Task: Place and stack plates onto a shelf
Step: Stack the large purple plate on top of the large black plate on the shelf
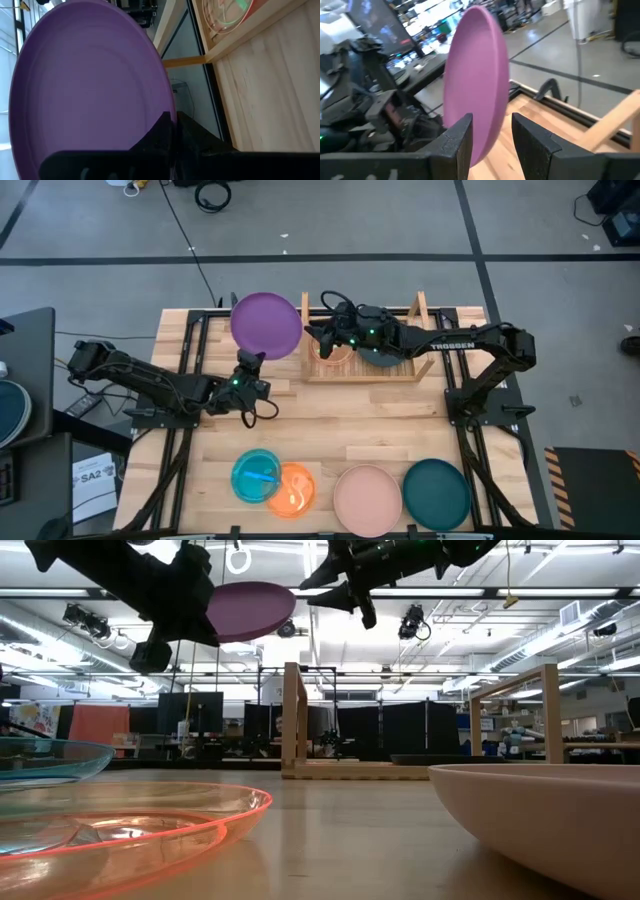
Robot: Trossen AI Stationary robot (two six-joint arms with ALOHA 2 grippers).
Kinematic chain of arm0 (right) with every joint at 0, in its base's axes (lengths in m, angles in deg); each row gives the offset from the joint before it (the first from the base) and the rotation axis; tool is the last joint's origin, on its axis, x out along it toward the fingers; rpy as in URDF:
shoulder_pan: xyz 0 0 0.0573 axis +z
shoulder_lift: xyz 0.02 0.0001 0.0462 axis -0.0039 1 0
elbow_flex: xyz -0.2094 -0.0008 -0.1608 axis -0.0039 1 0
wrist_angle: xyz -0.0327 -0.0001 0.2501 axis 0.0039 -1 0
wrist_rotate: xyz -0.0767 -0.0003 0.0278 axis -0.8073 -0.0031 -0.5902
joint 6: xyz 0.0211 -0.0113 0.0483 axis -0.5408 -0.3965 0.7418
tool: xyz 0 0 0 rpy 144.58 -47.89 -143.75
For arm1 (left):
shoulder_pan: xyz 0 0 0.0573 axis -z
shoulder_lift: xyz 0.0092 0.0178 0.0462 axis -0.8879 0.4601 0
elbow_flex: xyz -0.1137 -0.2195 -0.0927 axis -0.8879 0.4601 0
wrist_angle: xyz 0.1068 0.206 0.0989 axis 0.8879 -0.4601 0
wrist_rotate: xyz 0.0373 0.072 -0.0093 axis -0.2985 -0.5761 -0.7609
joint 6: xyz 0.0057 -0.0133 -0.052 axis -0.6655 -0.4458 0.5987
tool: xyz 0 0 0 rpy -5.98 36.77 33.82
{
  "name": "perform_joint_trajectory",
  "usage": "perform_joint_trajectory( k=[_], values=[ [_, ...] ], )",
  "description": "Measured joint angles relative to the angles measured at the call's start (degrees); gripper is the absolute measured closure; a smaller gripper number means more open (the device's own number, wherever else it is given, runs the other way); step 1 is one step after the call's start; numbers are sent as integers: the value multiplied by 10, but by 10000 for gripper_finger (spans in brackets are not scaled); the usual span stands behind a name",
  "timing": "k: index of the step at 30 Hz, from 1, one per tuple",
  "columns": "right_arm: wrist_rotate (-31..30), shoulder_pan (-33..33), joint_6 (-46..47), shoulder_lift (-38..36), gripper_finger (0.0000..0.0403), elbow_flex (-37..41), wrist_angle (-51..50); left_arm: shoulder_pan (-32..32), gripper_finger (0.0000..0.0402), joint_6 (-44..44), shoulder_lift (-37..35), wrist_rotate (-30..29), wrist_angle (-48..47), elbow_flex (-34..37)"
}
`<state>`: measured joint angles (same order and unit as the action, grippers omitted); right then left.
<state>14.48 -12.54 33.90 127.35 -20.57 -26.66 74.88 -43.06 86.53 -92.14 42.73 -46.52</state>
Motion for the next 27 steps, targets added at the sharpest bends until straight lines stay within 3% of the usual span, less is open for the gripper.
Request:
perform_joint_trajectory(
  k=[12, 18, 27],
  values=[
    [-24, 17, 0, 1, 262, 0, -1, 0, 386, 0, 0, 0, 0, 0],
    [-64, 29, 0, 1, 262, 0, -1, 0, 386, 0, 0, 0, 0, 0],
    [-62, 29, 0, 37, 262, 0, 16, 0, 386, 1, 0, 0, 0, 0]
  ],
)
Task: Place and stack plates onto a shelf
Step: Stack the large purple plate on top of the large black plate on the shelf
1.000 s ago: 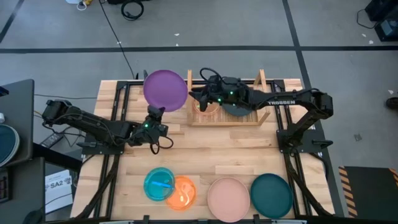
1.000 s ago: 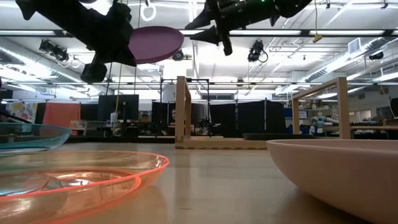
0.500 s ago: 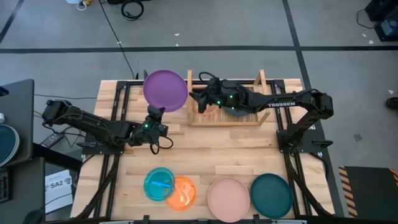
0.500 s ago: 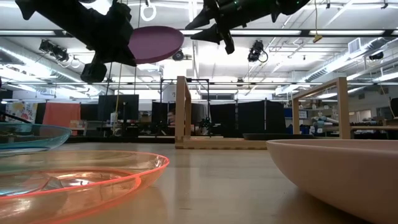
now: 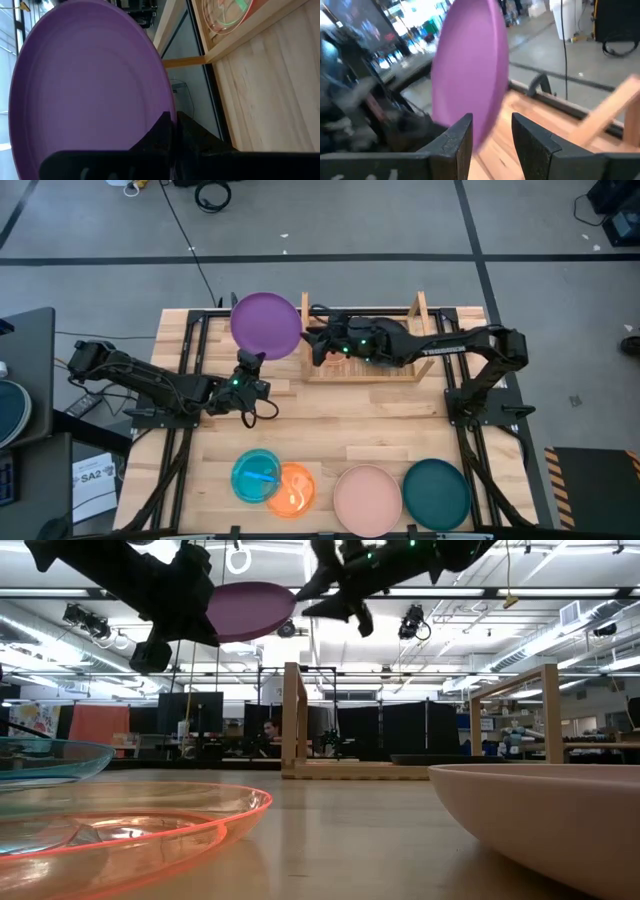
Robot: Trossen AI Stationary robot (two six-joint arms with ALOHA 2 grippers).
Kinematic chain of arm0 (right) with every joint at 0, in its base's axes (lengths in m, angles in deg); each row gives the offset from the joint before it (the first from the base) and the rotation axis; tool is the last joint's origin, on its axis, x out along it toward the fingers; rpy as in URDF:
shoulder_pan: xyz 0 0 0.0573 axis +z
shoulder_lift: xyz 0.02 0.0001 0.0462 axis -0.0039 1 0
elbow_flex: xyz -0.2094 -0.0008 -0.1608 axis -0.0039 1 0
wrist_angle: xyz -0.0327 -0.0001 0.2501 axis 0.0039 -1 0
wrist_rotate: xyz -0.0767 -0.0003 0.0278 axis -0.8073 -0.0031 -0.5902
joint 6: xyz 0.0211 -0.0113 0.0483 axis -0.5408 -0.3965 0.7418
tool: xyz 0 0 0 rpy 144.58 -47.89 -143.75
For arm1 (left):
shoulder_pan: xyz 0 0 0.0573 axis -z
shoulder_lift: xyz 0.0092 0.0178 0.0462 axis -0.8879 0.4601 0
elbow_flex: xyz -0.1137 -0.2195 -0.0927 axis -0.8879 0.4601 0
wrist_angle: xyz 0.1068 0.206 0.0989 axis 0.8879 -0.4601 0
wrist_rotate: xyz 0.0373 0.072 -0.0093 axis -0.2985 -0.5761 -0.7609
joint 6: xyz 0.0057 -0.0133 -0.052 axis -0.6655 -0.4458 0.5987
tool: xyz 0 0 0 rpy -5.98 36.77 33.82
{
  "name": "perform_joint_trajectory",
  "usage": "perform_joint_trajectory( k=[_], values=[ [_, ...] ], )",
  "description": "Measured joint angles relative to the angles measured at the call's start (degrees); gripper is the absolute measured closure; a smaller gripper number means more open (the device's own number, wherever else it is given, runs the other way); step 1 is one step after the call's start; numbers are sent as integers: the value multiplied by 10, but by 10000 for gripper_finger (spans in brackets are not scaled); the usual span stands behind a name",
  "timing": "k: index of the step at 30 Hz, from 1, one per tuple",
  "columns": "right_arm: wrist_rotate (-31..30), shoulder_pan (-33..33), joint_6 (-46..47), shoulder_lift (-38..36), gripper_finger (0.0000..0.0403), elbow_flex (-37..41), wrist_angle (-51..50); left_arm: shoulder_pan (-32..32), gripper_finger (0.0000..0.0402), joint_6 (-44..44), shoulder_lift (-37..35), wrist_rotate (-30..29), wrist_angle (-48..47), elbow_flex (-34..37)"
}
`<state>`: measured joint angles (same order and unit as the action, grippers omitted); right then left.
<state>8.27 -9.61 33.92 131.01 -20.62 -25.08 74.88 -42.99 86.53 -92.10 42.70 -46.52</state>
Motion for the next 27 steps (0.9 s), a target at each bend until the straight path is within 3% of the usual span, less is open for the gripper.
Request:
perform_joint_trajectory(
  k=[7, 15, 27],
  values=[
    [1, -1, 0, 40, 263, 0, 79, 0, 386, 2, 0, -2, 0, 0],
    [-21, -9, -9, 40, 285, 0, 75, 0, 386, -2, 0, 0, -1, 0],
    [-4, -18, -10, 40, 296, 0, 73, 2, 386, -135, 0, 1, 1, 0]
  ],
)
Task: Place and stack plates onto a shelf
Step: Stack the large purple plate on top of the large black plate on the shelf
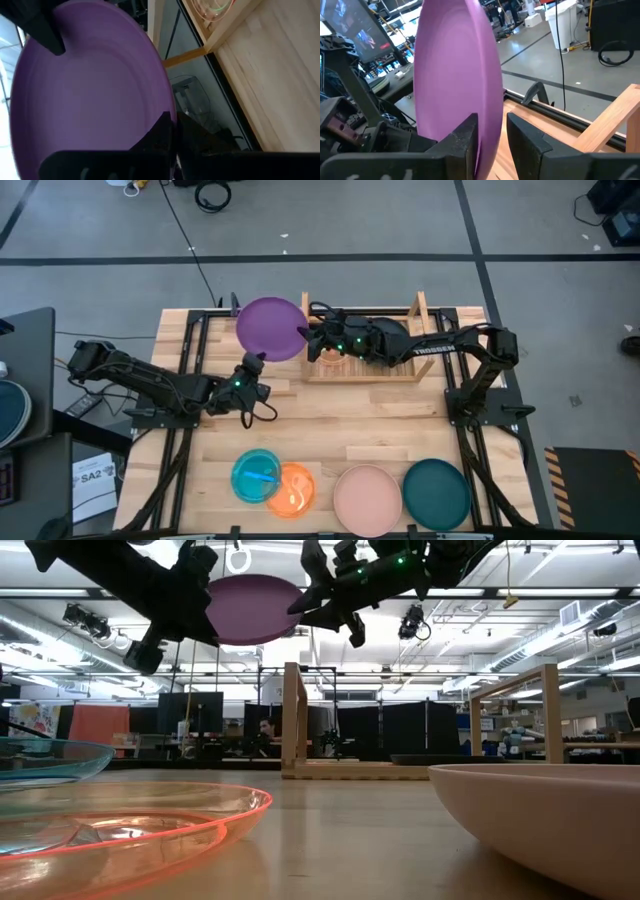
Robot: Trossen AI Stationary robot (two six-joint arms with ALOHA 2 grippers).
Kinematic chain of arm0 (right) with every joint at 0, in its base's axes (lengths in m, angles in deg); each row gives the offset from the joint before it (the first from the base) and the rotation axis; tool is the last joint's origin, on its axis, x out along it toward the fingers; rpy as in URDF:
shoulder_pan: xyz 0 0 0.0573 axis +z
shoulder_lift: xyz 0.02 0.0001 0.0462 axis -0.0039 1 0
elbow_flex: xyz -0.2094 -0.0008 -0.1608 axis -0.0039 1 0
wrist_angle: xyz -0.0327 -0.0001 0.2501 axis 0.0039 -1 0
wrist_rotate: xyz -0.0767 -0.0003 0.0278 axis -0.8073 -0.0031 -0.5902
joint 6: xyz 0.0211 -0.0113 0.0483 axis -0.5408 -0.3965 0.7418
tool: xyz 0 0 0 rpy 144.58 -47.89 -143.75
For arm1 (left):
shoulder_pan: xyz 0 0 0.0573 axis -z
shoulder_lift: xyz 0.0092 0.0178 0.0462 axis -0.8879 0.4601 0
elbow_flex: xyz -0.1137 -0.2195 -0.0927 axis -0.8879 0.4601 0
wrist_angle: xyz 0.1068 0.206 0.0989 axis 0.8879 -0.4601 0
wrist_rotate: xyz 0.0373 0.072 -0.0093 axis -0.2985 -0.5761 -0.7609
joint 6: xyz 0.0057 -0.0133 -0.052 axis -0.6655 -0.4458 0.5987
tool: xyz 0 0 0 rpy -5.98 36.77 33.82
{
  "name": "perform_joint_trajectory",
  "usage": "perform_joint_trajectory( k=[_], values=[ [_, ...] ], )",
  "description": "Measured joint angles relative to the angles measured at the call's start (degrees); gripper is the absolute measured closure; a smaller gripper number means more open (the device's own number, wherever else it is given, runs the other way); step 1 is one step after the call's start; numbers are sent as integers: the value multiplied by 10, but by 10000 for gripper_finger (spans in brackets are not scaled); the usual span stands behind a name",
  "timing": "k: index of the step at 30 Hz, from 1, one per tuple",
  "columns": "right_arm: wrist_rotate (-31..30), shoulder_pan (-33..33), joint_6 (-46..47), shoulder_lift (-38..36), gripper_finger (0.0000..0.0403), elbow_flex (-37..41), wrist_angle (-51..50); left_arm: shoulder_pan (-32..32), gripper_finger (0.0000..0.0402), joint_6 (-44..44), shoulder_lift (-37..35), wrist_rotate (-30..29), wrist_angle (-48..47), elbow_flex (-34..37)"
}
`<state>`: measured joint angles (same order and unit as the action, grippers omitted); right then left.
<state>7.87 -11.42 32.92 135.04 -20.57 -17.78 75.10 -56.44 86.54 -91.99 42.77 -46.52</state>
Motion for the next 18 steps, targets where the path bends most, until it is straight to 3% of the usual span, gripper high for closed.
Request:
perform_joint_trajectory(
  k=[5, 13, 18],
  values=[
    [0, 0, 0, 0, 311, 0, 0, 0, 384, -6, 0, 0, 0, 0],
    [-4, -1, -10, 0, 379, 0, -3, 0, 347, -6, 0, 1, 2, 0],
    [-8, -1, -16, 0, 379, 0, -2, 0, 333, -6, 0, 0, 0, 0]
  ],
)
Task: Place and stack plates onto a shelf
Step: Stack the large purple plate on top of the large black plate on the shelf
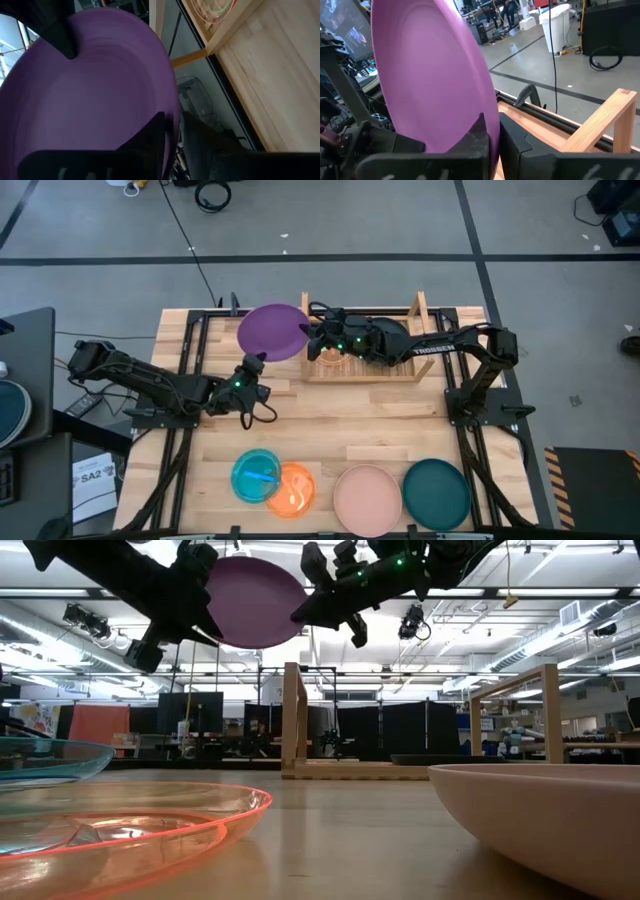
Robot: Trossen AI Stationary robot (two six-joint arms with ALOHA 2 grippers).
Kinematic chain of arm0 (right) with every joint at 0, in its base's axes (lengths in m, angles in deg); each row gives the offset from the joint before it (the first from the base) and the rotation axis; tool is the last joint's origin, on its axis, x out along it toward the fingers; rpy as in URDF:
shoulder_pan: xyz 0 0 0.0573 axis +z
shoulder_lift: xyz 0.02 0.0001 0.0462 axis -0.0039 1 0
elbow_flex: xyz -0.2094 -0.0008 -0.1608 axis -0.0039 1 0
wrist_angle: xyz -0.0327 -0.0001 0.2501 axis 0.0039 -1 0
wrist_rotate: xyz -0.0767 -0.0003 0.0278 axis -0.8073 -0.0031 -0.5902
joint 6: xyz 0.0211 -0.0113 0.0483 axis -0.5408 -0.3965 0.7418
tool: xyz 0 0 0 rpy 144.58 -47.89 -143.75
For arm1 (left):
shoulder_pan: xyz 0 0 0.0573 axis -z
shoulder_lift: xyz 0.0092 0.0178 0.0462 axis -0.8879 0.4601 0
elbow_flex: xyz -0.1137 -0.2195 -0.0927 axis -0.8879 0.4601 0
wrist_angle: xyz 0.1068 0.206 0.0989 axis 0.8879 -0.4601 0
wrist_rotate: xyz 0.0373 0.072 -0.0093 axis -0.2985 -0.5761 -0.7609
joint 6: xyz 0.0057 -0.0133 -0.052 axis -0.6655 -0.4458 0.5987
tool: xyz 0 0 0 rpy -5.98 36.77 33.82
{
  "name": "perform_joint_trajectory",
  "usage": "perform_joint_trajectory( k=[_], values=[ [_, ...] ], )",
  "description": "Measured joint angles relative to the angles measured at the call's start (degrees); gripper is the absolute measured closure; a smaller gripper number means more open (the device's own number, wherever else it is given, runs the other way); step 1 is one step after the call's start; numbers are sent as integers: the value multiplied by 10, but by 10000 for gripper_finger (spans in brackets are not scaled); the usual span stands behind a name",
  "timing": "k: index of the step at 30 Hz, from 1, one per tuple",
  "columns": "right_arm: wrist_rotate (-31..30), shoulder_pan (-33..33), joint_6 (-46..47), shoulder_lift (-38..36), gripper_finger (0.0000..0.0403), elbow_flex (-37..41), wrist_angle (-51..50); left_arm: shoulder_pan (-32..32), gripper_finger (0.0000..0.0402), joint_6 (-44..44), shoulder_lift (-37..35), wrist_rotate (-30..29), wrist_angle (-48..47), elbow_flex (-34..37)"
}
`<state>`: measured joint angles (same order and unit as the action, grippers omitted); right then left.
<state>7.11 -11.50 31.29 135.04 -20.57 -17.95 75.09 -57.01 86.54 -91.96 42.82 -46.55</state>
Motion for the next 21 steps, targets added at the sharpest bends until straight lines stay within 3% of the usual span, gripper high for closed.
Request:
perform_joint_trajectory(
  k=[15, 21],
  values=[
    [-23, -60, -52, 0, 379, 0, 3, -1, 257, 86, 0, -2, -2, 0],
    [-25, -105, -99, -15, 379, 0, -10, -1, 248, 91, 0, -2, -2, 0]
  ],
)
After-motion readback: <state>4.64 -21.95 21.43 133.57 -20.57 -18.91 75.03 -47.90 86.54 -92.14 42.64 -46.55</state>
